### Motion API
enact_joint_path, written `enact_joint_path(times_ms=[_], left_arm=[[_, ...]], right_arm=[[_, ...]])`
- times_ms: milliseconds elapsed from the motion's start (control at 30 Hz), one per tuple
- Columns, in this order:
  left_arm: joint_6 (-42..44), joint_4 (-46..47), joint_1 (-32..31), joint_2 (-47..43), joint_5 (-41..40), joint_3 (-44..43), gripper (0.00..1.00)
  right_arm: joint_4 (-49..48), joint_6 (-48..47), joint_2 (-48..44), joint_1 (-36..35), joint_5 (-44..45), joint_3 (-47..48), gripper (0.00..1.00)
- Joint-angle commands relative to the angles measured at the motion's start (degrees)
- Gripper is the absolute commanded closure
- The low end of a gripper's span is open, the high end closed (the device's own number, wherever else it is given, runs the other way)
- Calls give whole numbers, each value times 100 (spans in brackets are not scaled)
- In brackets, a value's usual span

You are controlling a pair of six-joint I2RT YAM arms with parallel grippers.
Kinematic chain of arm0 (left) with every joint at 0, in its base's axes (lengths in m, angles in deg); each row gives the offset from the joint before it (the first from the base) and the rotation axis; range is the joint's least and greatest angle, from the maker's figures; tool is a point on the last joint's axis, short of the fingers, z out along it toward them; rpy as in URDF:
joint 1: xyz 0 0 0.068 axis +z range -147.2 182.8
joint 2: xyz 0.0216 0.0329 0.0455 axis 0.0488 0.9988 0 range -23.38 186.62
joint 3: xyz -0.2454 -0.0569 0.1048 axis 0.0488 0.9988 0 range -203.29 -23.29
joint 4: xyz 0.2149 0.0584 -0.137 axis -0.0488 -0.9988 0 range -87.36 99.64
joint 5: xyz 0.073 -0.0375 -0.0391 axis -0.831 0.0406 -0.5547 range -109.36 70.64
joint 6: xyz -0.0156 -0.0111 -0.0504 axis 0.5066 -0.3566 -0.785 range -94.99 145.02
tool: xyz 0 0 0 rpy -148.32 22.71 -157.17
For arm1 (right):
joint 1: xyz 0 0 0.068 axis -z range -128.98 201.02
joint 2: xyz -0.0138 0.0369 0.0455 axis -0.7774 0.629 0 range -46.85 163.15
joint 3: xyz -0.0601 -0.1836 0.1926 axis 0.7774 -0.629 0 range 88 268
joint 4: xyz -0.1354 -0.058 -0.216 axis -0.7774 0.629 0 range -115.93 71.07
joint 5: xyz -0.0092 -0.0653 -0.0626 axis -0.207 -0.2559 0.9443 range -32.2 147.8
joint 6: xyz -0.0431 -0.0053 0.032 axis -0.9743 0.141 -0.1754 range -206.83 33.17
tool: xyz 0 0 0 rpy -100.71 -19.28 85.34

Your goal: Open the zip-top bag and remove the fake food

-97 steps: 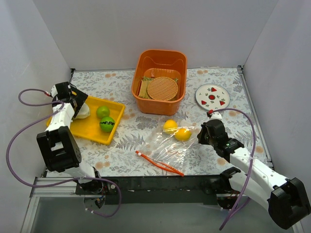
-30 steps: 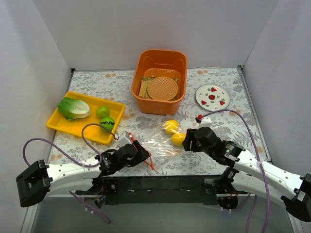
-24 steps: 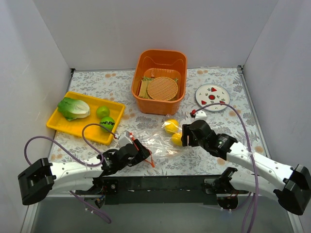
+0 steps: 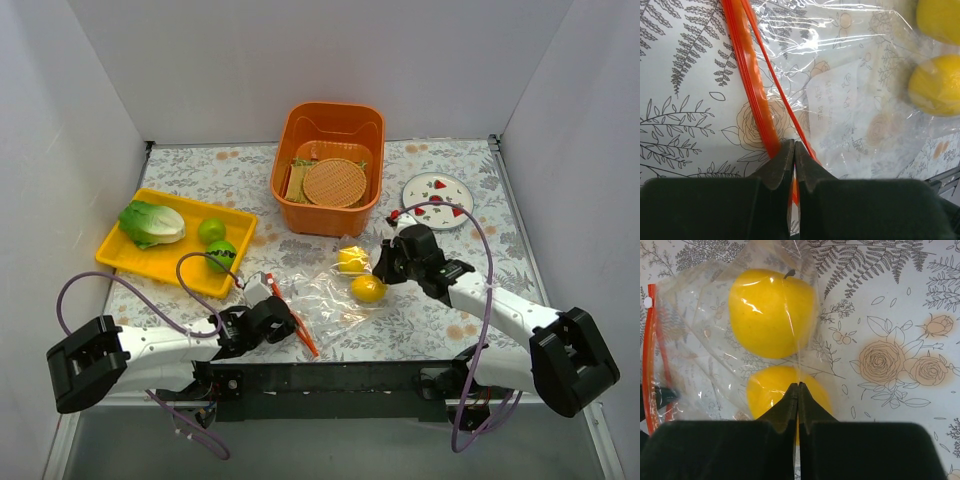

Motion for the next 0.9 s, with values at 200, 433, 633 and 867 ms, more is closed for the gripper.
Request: enact_joint_path(times_ms=[200, 433, 633, 867], left_arm=[[-1242, -562, -5, 449, 11, -348, 100], [-1093, -544, -5, 528, 3, -462, 100], [-864, -596, -5, 431, -190, -567, 100], [-381, -1054, -5, 449, -586, -1024, 100]], right_arm=[[1155, 48, -1085, -12, 187, 770, 99], [1419, 75, -1148, -12, 661, 700, 99], [1499, 83, -945, -12, 828, 393, 99], [1937, -84, -1164, -56, 1170, 620, 58]])
